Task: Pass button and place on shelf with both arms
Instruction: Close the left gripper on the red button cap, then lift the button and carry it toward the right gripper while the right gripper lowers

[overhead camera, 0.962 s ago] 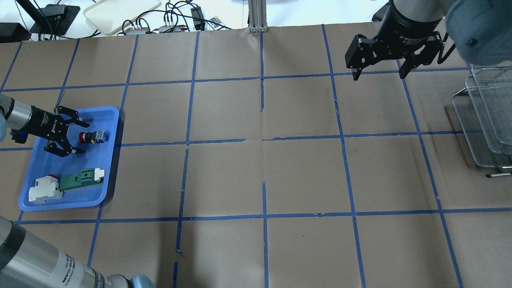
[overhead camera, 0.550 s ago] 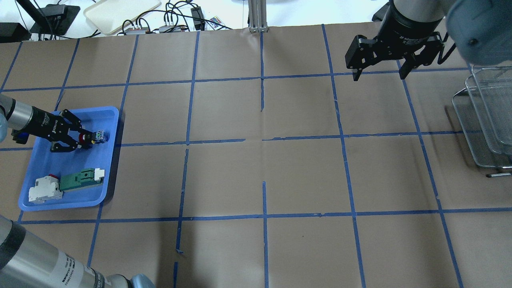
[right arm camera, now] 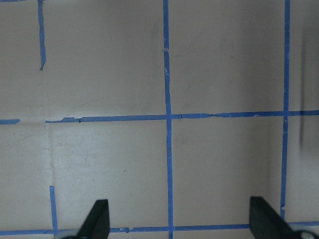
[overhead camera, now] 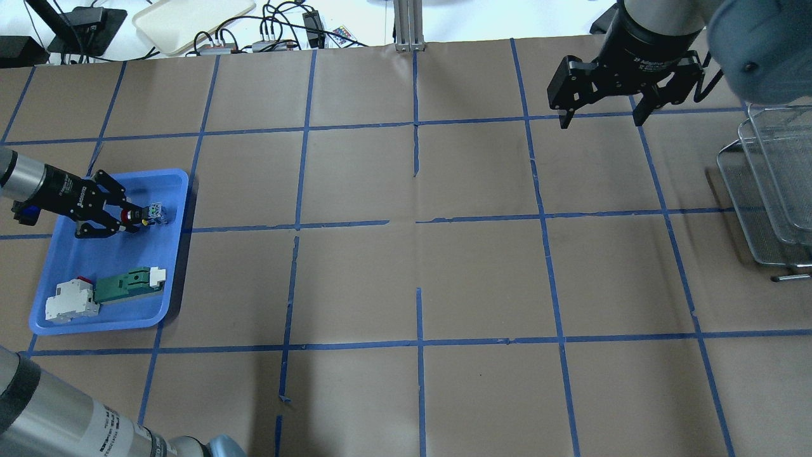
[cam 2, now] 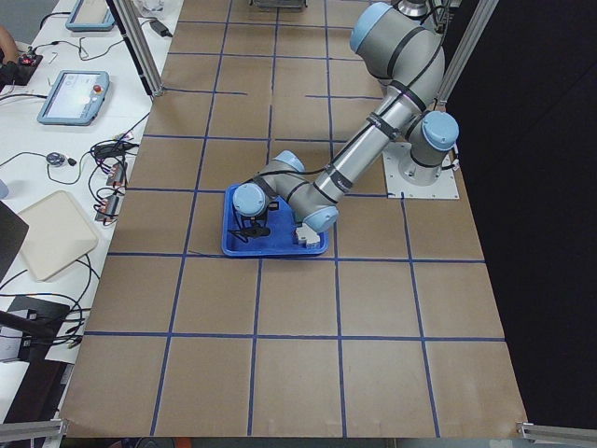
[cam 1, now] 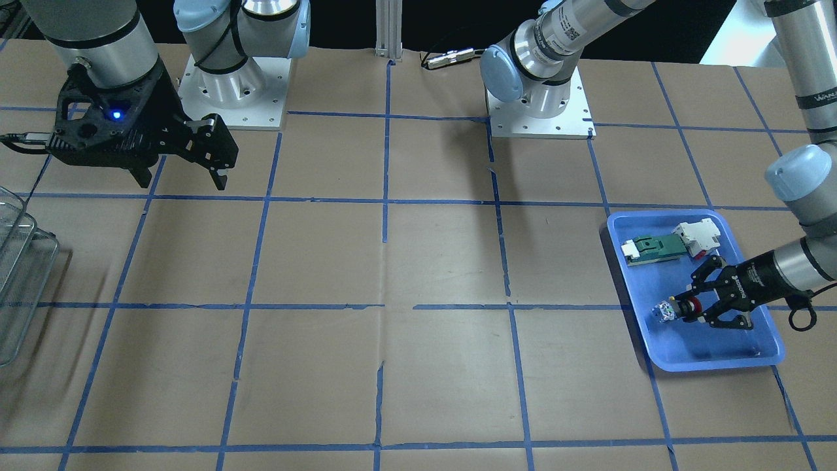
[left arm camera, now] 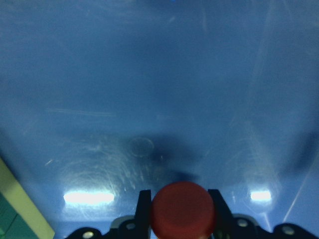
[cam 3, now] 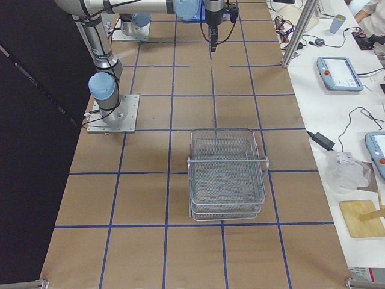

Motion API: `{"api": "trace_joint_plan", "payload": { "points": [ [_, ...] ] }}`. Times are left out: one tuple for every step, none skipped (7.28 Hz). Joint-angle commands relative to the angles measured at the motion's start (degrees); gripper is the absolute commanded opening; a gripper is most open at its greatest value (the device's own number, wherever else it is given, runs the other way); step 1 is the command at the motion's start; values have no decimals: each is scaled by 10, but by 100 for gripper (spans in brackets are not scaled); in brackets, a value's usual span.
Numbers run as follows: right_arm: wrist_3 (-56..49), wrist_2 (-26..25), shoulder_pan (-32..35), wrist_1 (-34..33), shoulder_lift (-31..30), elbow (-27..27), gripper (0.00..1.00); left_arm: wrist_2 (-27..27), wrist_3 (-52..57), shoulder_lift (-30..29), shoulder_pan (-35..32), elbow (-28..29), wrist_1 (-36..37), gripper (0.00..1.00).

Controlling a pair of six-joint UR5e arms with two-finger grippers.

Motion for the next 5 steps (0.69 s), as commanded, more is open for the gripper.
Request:
{"api": "trace_joint_plan", "payload": {
  "points": [
    [-6, 1, 0, -3, 1, 0, 100, -51, -1, 36, -19, 26, -80, 0],
    [-14, 1, 0, -3, 0, 0, 100, -57, -2, 58, -44, 37, -104, 0],
    [-20, 7, 0, -3, -3, -1, 100, -57, -29, 81, -80, 38, -105, 0],
    [-67, 10, -3, -4, -1, 0, 100, -62, -90, 100, -124, 38, -104, 0],
    [-96, 30, -3, -4, -3, -4, 100, -70, -138, 118, -177, 38, -102, 0]
  ]
}}
